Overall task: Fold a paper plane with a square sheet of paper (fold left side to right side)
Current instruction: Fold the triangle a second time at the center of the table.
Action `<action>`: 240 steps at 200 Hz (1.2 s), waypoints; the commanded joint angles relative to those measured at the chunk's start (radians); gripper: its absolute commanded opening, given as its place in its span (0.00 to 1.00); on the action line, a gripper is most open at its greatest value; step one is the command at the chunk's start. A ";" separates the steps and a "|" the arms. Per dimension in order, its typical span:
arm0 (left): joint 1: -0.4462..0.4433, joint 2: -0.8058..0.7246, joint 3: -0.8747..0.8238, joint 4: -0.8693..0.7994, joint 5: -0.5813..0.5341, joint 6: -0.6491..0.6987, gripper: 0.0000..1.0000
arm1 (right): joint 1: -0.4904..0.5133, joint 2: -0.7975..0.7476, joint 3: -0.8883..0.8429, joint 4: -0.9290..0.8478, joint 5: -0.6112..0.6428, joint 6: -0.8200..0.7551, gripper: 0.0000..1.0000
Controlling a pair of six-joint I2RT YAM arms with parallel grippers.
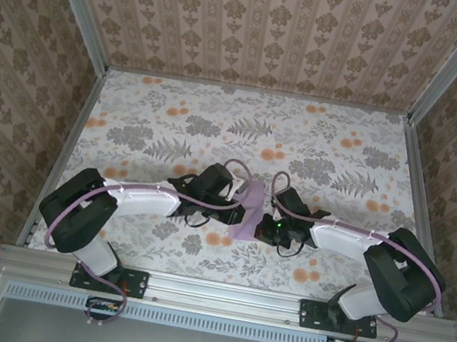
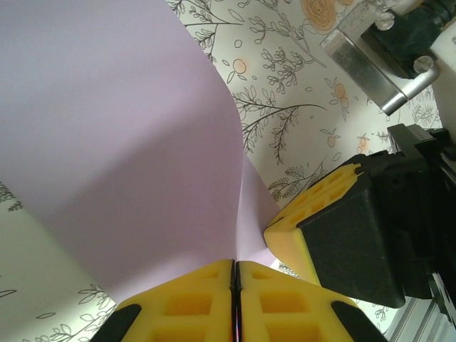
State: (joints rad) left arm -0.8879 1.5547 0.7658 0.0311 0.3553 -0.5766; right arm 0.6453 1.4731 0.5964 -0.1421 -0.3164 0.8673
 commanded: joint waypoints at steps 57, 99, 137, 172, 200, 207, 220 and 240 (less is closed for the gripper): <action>0.037 0.045 0.023 -0.062 0.023 0.033 0.10 | 0.008 0.053 0.023 -0.105 0.042 -0.002 0.00; 0.056 0.074 0.038 -0.066 0.028 0.057 0.11 | 0.008 0.052 0.026 -0.112 0.040 -0.010 0.00; 0.073 0.100 0.056 -0.069 0.036 0.076 0.11 | 0.008 0.053 0.026 -0.120 0.043 -0.013 0.00; 0.085 0.120 0.071 -0.071 0.040 0.091 0.11 | 0.008 0.052 0.026 -0.131 0.047 -0.017 0.00; 0.087 0.139 0.086 -0.081 0.043 0.104 0.11 | 0.008 0.053 0.025 -0.134 0.048 -0.019 0.00; 0.087 0.143 0.089 -0.083 0.043 0.105 0.11 | 0.008 0.053 0.025 -0.135 0.048 -0.019 0.00; 0.090 0.151 0.095 -0.086 0.045 0.109 0.11 | 0.008 0.054 0.025 -0.136 0.048 -0.019 0.00; 0.089 0.162 0.102 -0.089 0.048 0.113 0.11 | 0.008 0.053 0.026 -0.139 0.048 -0.020 0.00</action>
State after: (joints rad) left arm -0.8040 1.6981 0.8341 -0.0238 0.3843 -0.4969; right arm 0.6460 1.4975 0.6281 -0.1799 -0.3153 0.8627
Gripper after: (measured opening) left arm 0.109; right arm 0.046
